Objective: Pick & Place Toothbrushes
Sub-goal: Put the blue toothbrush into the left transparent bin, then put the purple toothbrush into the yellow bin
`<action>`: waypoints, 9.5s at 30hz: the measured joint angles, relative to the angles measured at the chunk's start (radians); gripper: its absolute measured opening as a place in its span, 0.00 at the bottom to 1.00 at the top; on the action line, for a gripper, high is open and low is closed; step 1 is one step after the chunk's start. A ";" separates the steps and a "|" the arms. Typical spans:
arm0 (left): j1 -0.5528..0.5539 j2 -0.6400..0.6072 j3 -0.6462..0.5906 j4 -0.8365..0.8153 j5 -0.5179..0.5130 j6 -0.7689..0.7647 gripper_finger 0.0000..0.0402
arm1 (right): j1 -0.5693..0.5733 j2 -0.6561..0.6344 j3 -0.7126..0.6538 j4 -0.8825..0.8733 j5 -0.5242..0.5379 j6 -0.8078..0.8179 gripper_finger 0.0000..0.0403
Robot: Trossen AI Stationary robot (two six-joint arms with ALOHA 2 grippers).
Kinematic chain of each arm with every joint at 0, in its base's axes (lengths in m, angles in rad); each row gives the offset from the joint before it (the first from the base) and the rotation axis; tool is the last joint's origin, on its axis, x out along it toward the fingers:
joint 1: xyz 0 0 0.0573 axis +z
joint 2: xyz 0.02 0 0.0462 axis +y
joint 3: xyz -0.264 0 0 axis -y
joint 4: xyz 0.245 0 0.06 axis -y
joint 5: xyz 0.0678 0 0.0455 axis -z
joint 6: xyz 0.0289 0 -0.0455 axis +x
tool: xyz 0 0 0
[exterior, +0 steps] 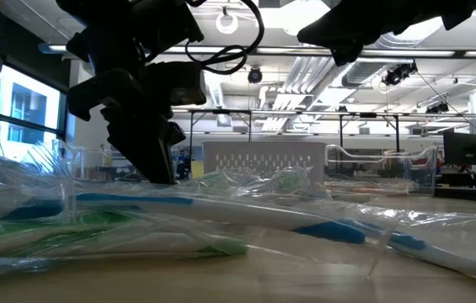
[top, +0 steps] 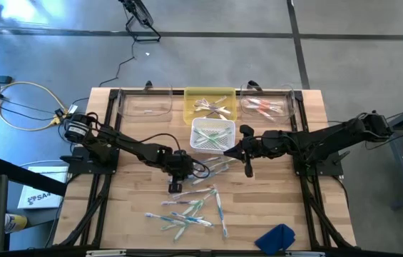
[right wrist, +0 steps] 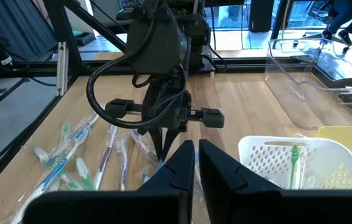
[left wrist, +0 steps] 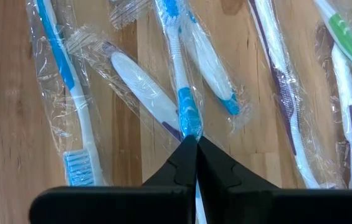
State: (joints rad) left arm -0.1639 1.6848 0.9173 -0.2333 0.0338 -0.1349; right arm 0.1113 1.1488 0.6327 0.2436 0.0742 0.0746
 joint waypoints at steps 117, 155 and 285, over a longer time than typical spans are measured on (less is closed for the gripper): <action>1.165 -0.181 0.056 -0.352 -0.044 0.731 0.03 | 0.000 0.000 0.000 -0.045 -0.047 0.009 0.04; 1.155 -0.210 0.056 -0.283 0.002 0.703 0.22 | 0.000 0.000 0.000 -0.044 -0.047 0.001 0.04; -0.061 -0.644 -0.320 0.309 -0.025 0.119 0.22 | 0.000 0.005 0.000 0.072 -0.074 0.055 0.04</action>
State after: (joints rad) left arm -0.2252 1.0408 0.5972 0.0753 0.0087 -0.0157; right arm 0.1116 1.1542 0.6331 0.3157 0.0002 0.1295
